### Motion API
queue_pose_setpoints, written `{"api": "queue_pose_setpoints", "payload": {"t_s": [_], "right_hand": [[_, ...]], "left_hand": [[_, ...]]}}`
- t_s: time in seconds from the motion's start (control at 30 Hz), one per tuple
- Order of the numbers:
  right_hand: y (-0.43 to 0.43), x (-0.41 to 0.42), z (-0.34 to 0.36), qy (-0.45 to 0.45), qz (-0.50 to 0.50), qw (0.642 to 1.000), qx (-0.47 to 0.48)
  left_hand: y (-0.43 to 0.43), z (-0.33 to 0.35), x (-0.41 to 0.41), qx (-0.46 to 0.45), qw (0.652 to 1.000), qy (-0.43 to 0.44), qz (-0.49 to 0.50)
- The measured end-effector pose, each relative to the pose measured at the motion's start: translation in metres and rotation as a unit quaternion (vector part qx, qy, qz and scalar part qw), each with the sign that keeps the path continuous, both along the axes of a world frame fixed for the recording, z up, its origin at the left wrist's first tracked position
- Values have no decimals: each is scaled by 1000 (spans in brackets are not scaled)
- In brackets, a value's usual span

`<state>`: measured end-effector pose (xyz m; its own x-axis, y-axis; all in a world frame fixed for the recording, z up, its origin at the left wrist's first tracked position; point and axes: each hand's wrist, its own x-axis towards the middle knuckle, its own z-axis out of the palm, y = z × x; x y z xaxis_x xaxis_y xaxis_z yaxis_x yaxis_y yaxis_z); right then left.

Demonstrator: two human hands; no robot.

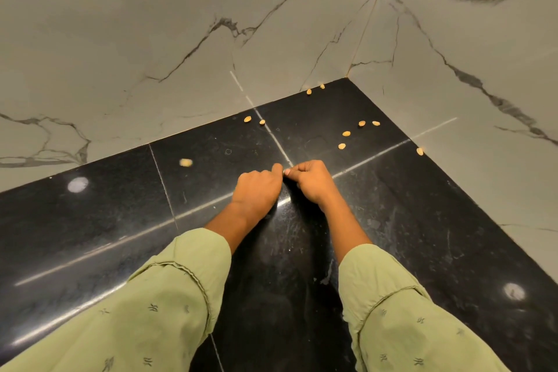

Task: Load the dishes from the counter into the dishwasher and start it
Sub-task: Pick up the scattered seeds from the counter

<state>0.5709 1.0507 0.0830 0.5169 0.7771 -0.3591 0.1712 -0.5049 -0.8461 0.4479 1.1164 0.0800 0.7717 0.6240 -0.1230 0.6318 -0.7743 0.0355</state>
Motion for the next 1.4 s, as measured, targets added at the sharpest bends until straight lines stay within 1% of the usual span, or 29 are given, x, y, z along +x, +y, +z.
{"api": "queue_pose_setpoints", "payload": {"t_s": [0.07,0.13,0.2,0.37,0.47,0.5,0.57,0.63,0.67,0.73,0.8,0.93,1.1,1.17,1.3,1.33,1.37,1.4], "right_hand": [[0,1,0,-8,4,1000,-3],[1,2,-1,-16,0,1000,-1],[3,1,-1,-26,-3,1000,-6],[4,0,-5,-32,-25,999,-5],[6,-1,-8,-41,-44,998,-9],[8,-2,-10,-58,-47,997,-17],[11,-11,-11,-126,-53,989,-52],[13,-24,-9,-179,-75,978,-73],[14,-31,-8,-183,-89,976,-75],[17,-42,-5,-171,-99,978,-72],[21,-53,-2,-152,-77,983,-62],[32,-82,-1,-142,-24,988,-58],[55,-137,0,-122,52,990,-45],[67,-162,3,-111,85,989,-45],[95,-212,6,-91,143,985,-33],[101,-223,7,-86,152,984,-30],[109,-237,8,-83,164,983,-26],[116,-248,9,-80,171,982,-24]], "left_hand": [[4,-5,-9,-40,995,-87,33],[1,-9,-22,-76,977,-188,72],[-6,-12,-35,-72,964,-239,94],[-2,-16,-54,-50,950,-264,158],[-2,-16,-59,-36,953,-257,158],[-4,-16,-59,-30,956,-249,153],[-6,-16,-60,-30,957,-243,157],[-6,-11,-58,-58,949,-250,185],[-5,-8,-58,-82,940,-258,210],[-2,-2,-60,-135,910,-287,268],[1,2,-70,-158,886,-307,310],[7,2,-110,-143,876,-304,347],[22,7,-181,-131,850,-298,415],[31,12,-213,-144,823,-319,448],[54,13,-272,-200,743,-387,508],[59,13,-284,-230,712,-412,520],[64,14,-298,-267,665,-449,534],[68,15,-308,-307,608,-486,548]]}}
